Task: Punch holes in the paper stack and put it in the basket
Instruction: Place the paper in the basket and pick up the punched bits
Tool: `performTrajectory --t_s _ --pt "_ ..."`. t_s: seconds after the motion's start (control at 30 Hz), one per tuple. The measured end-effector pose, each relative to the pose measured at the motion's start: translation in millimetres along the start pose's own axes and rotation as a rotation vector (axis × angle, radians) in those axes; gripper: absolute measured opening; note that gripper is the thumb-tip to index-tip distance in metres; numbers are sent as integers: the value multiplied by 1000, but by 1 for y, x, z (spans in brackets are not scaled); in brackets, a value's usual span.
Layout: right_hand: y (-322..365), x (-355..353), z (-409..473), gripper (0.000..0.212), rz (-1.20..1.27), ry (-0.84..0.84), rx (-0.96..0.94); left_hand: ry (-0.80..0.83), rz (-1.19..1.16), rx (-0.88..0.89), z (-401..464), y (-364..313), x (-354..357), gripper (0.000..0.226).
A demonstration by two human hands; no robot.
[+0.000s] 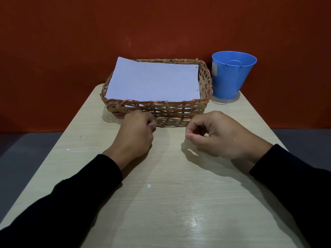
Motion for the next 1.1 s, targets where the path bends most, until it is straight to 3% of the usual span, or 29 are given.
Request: performTrajectory --t_s 0.2,0.47,0.73,1.0,1.1 --pt "0 0 1 13 -11 -21 -19 -74 -177 -77 -4 -3 -16 16" --pt "1 0 0 13 -10 -21 -11 75 30 37 1 0 -5 13" --pt "0 1 2 13 -12 -14 -2 56 46 -45 14 -7 0 12" --pt "2 1 0 13 -24 -14 12 69 243 29 6 -8 6 16" --pt "2 0 -1 12 -29 -21 12 73 148 -2 4 0 5 19"
Point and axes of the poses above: each hand's wrist, its own z-axis towards the middle knuckle, its own x-axis out of the palm, y = z × x, the point moved 4 cm from there along z, towards the middle knuckle, and after that the axes turned 9 degrees about -z, right-handed, at the moved point
